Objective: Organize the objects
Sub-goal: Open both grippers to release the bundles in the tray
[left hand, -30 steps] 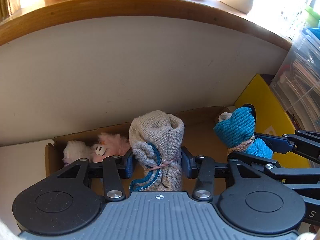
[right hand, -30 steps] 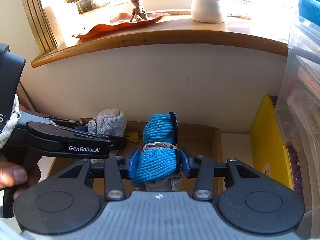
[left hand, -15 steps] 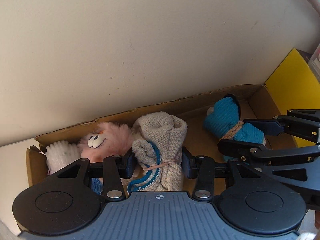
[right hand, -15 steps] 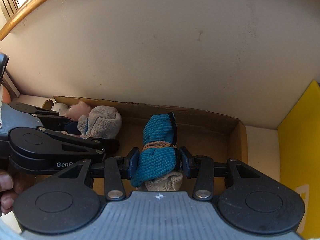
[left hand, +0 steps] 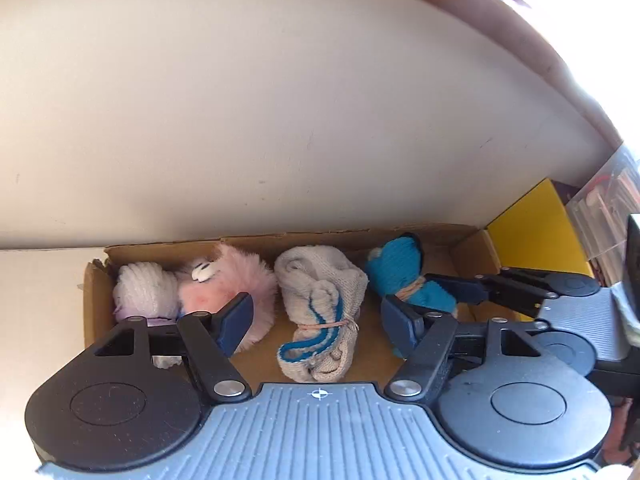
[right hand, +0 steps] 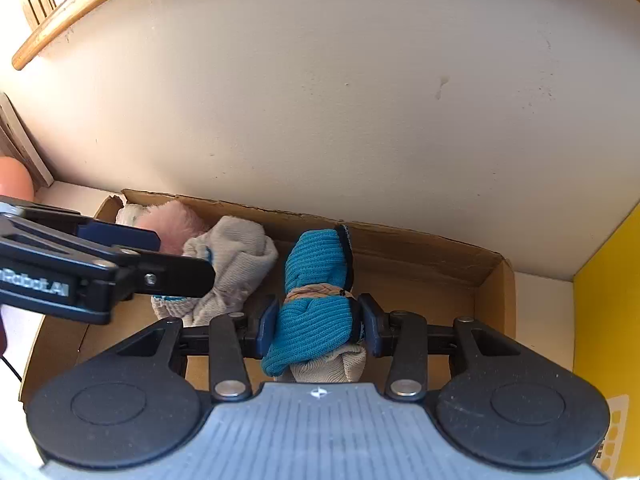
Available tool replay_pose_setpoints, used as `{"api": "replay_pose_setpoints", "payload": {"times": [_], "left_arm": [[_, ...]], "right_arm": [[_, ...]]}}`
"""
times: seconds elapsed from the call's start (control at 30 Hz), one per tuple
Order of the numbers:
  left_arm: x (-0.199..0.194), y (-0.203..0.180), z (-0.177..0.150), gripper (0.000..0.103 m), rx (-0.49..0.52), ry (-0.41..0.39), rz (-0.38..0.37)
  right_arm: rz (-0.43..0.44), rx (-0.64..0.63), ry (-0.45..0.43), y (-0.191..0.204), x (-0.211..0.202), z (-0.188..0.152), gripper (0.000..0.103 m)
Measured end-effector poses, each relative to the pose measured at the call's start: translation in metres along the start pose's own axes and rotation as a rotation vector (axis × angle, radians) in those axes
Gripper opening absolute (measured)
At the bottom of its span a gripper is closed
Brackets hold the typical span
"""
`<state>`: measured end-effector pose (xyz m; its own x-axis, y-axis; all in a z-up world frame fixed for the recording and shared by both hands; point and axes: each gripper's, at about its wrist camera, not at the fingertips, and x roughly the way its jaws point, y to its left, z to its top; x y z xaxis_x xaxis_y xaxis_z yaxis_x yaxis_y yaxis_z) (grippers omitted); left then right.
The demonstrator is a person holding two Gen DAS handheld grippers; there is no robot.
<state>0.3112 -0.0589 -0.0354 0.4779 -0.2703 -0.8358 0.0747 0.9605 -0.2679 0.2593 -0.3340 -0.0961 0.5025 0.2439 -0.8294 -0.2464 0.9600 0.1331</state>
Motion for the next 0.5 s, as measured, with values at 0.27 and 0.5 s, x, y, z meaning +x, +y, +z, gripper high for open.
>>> {"api": "replay_pose_setpoints", "payload": {"times": [0.27,0.5], "left_arm": [[-0.033,0.008,-0.029,0.082,-0.041,-0.032,0.021],[-0.027,0.003,-0.039,0.084,-0.044,-0.017,0.06]], "right_arm": [[-0.015,-0.069,0.028,0.019,0.005,-0.003,0.042],[-0.028,-0.07,0.014,0.022,-0.019,-0.016,0.06]]}}
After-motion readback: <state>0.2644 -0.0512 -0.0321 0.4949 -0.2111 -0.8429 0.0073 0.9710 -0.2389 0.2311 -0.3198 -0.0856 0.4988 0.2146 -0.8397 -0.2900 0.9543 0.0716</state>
